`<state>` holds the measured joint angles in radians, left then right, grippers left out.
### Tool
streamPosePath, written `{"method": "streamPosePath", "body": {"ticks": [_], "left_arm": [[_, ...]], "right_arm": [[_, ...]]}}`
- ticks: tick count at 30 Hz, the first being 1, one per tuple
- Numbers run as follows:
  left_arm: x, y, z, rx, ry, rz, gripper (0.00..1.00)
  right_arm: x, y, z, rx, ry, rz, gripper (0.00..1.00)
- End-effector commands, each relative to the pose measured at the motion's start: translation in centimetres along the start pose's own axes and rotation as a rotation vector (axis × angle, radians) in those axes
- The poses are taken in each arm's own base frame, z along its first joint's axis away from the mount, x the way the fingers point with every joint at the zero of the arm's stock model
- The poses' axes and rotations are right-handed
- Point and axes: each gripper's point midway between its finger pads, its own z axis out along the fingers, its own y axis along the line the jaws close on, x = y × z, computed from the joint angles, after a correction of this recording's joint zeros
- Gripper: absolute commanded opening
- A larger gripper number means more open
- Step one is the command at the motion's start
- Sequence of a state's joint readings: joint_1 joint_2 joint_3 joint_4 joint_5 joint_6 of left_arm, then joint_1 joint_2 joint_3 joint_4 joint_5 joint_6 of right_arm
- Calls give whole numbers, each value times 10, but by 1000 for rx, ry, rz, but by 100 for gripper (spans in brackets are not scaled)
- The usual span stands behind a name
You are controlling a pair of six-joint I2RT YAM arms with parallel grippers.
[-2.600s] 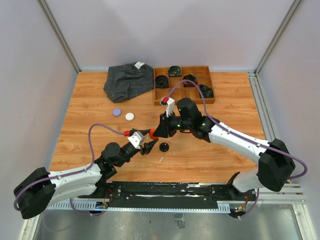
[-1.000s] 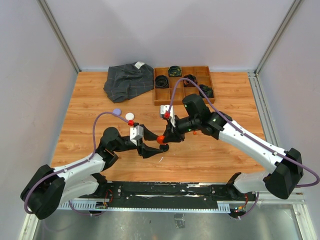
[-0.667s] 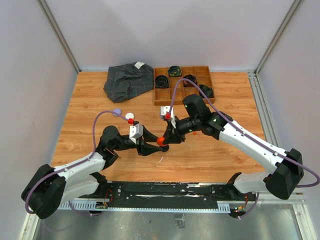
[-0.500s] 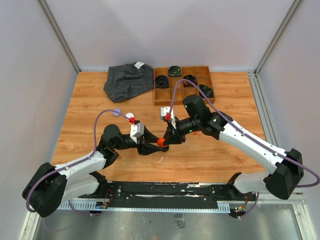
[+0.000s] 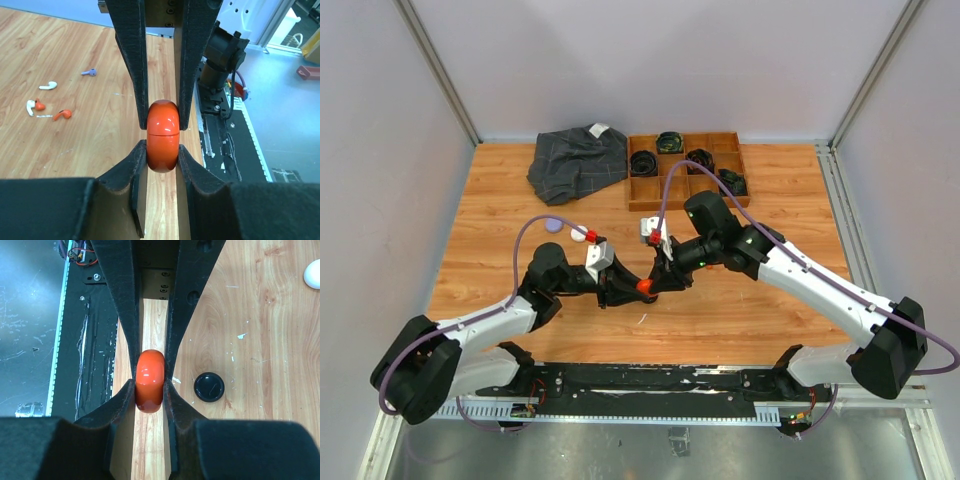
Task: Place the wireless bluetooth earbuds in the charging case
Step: Pick up the charging case at the center of the board.
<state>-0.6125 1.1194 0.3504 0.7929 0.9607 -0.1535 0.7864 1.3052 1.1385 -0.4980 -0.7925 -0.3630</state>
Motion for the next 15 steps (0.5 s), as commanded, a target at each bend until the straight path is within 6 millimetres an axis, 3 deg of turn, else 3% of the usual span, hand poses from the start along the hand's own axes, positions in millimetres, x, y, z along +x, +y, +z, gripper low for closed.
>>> {"method": "streamPosePath", "body": {"ticks": [1,6,15], "left_arm": [[-14,-6,3,47,-24,56,1],[-12,3,-3,-47,-63,115,0],[-29,16,-25,-249,-223,194,0]], "right_arm": [[-11,-15,-2,78,0,-73,10],[-17,-19,-6,126,-30,-97,25],[-30,-28,-11,232,-104,-146,47]]}}
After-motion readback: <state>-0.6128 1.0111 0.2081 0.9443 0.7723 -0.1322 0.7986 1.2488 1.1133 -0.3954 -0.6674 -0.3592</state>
